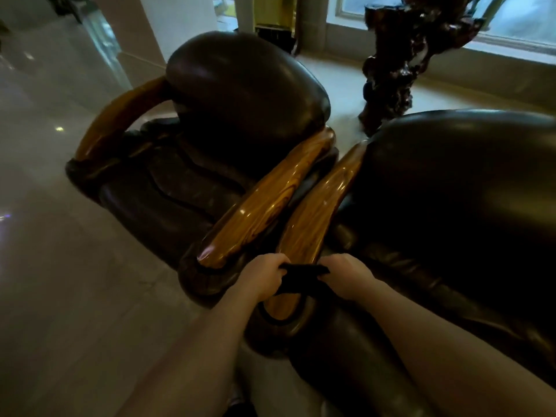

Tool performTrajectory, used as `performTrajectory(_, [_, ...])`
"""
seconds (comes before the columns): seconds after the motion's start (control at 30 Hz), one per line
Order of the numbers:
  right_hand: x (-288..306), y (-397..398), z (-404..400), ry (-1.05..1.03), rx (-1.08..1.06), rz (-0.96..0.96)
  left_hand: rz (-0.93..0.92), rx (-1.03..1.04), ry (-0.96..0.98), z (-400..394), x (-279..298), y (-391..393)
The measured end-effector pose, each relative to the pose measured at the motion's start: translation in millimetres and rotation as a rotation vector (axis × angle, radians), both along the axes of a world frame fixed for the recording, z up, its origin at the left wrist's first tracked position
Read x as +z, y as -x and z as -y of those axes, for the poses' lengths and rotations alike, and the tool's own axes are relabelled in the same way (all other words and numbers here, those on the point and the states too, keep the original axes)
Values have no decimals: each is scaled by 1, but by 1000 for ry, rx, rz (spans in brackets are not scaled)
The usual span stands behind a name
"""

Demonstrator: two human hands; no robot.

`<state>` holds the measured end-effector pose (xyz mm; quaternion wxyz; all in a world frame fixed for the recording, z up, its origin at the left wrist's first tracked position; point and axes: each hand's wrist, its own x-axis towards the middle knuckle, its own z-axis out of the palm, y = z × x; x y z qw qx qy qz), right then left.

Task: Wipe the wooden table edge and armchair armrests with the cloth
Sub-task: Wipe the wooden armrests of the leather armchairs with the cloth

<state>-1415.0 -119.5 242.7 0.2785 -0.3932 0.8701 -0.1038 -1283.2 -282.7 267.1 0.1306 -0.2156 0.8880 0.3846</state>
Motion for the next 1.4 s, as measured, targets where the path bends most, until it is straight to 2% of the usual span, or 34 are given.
performTrajectory(0.27, [-18, -24, 56, -85, -237, -23, -88, -45, -87, 68, -34, 7])
performTrajectory(0.53, [-49, -19, 76, -39, -498, 125, -56, -72, -147, 95, -65, 35])
performTrajectory(0.8, [-91, 11, 85, -14, -598, 283, 1, -77, -163, 103, -107, 80])
performTrajectory(0.93, [-114, 37, 92, 15, -638, 345, -32, -38, -199, 110, -139, 112])
performTrajectory(1.17, [-150, 80, 109, 98, -762, 156, -155, 64, -291, 121, -192, 167])
performTrajectory(1.3, [-166, 101, 119, 134, -791, -13, -252, 73, -263, 127, -214, 189])
performTrajectory(1.4, [-173, 114, 120, 159, -791, -58, -311, 58, -211, 126, -226, 203])
